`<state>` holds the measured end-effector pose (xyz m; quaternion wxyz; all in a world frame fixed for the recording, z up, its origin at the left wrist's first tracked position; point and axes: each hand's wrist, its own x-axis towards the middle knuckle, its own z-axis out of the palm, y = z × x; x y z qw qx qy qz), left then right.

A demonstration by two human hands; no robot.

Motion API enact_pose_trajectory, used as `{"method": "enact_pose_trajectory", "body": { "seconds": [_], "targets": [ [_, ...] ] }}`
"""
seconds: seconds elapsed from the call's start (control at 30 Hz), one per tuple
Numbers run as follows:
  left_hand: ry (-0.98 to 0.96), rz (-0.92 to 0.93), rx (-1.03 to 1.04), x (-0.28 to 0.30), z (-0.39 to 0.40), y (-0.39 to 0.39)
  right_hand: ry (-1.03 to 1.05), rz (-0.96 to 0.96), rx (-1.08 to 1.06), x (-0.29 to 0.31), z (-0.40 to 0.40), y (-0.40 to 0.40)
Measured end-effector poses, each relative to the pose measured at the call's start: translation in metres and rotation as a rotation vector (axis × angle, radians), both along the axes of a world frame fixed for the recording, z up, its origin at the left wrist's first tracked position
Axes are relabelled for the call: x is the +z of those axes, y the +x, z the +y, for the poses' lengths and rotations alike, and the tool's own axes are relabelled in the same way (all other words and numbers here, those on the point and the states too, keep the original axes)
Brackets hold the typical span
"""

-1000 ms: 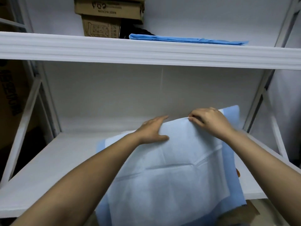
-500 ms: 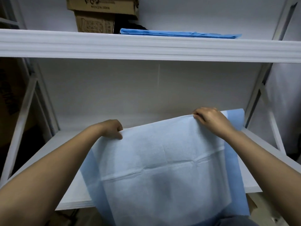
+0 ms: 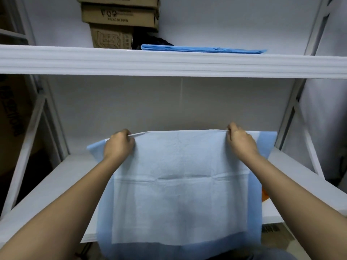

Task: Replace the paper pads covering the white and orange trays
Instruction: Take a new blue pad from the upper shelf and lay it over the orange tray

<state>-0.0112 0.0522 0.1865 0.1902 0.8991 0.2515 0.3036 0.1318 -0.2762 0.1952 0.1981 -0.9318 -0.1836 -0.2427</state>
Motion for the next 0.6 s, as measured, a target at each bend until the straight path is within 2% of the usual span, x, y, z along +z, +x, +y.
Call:
{"method": "enact_pose_trajectory", "body": {
  "seconds": [0.1,0.2,0.3,0.43,0.6],
  "targets": [
    [-0.034,-0.134,-0.029,0.003,0.003,-0.010,0.127,0.064,0.071,-0.002,-0.009,-0.005],
    [-0.052,-0.165,-0.058,0.010,0.008,-0.022,0.046,0.137,0.120,-0.003,-0.019,-0.008],
    [0.020,-0.186,-0.081,0.020,0.009,-0.035,0.062,0.028,0.068,-0.003,-0.024,-0.015],
    [0.084,-0.320,-0.043,0.034,0.004,-0.060,0.308,-0.199,0.048,0.009,-0.025,-0.039],
    [0.027,-0.500,-0.009,0.036,-0.009,-0.091,0.548,-0.304,0.111,0.019,-0.021,-0.072]
  ]
}}
